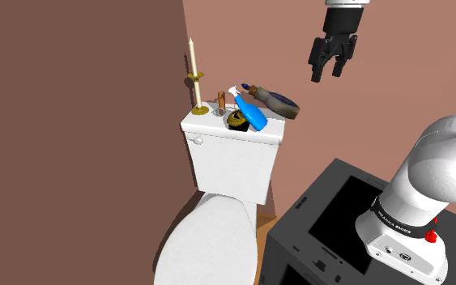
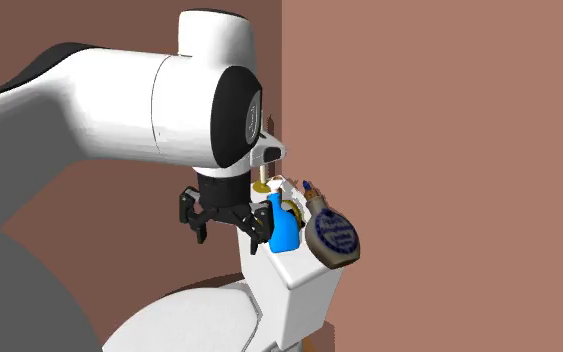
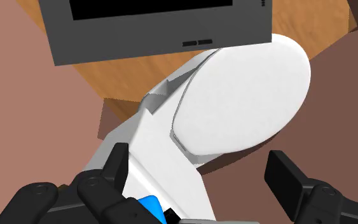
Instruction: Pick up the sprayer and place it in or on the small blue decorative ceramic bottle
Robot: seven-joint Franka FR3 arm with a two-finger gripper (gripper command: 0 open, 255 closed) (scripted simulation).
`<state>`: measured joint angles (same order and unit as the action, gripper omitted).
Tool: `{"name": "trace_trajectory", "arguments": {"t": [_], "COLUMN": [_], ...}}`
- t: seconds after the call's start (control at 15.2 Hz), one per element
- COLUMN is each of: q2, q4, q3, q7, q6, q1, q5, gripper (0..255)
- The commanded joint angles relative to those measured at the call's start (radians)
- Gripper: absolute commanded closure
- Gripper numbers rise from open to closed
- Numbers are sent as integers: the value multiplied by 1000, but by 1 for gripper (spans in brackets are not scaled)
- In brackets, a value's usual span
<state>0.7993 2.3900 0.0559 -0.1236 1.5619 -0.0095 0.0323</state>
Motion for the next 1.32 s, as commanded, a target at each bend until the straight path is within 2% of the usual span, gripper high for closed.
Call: {"name": "trace_trajectory", "arguments": {"t": [0.0, 0.66, 1.25], "q2": [0, -232, -532], "q4": [0, 82, 20], "q3": [0, -32, -68], "q7": [0, 52, 29], "q6": [0, 434, 780], "q1": [0, 4, -25], "q5": [0, -112, -264], "gripper": [0, 0, 0]}}
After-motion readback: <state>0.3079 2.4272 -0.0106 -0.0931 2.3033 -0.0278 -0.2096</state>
